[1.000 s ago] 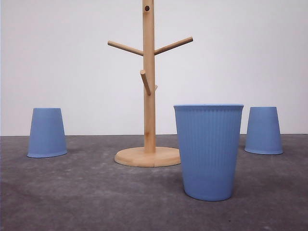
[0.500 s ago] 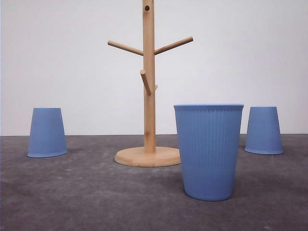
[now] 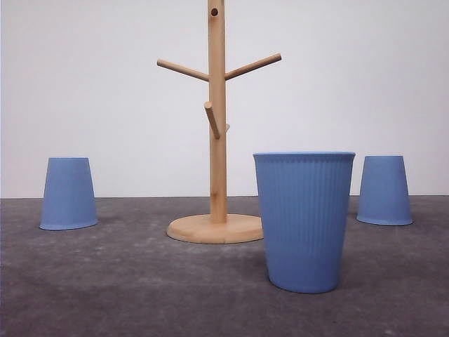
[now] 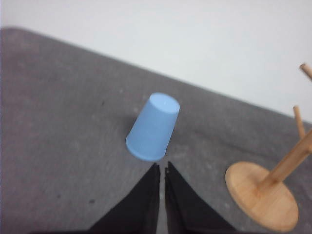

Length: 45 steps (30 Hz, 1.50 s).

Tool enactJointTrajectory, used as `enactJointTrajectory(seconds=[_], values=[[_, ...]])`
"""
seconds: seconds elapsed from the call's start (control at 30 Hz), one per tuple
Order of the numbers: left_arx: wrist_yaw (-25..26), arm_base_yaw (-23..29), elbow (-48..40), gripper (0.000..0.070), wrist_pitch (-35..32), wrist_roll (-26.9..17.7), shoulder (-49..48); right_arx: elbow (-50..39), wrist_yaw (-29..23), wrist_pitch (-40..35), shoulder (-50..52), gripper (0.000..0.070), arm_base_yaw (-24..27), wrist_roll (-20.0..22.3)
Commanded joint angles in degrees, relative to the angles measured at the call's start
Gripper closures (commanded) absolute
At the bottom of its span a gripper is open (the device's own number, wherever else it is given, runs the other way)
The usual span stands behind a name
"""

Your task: Place three cups

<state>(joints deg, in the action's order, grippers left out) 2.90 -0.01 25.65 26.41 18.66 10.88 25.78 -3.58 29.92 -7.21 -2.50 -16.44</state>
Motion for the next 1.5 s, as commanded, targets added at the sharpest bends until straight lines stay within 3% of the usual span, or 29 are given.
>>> enactJointTrajectory(seconds=[0.0, 0.23, 0.43, 0.53, 0.83, 1.03, 1.1, 1.2, 1.23, 1.47], values=[[-0.1, 0.1, 2.5, 0.0697, 2.1, -1.3, 2.4, 2.2, 0.9, 1.4, -2.1, 0.0693, 0.0, 1.2], [3.0, 0.1, 9.4, 0.0697, 10.4, -5.4, 12.3, 9.3, 7.2, 8.7, -14.1, 0.0694, 0.0, 8.0], [9.6, -0.6, 13.0, 0.0697, 15.4, -9.9, 19.6, 11.7, 14.4, 9.2, -23.1, 0.0693, 0.0, 13.2], [10.5, -3.2, 13.9, 0.0697, 15.7, -11.1, 21.8, 11.8, 17.1, 9.1, -26.0, 0.0693, 0.0, 14.9], [8.8, -14.2, 17.4, 0.0697, 15.7, -18.7, 27.6, 11.8, 17.7, 7.5, -28.3, 0.0693, -5.3, 15.8], [8.5, -16.6, 18.9, 0.0696, 16.0, -19.9, 29.9, 11.8, 17.5, 7.5, -28.3, 0.0691, -6.5, 15.9], [8.5, -16.6, 18.9, 0.0633, 15.8, -19.9, 30.0, 11.8, 17.5, 7.5, -28.3, 0.0629, -6.5, 16.5], [8.5, -16.5, 19.0, 0.0246, 15.7, -19.4, 29.7, 11.8, 16.6, 7.4, -28.2, 0.0334, -6.5, 16.9], [8.2, -16.6, 19.0, 0.0203, 15.8, -19.0, 29.6, 11.8, 16.6, 7.4, -28.1, 0.0307, -6.5, 16.9], [7.0, -16.5, 19.0, 0.0184, 15.4, -17.3, 29.0, 11.8, 16.6, 7.4, -27.8, 0.0295, -6.5, 16.9]])
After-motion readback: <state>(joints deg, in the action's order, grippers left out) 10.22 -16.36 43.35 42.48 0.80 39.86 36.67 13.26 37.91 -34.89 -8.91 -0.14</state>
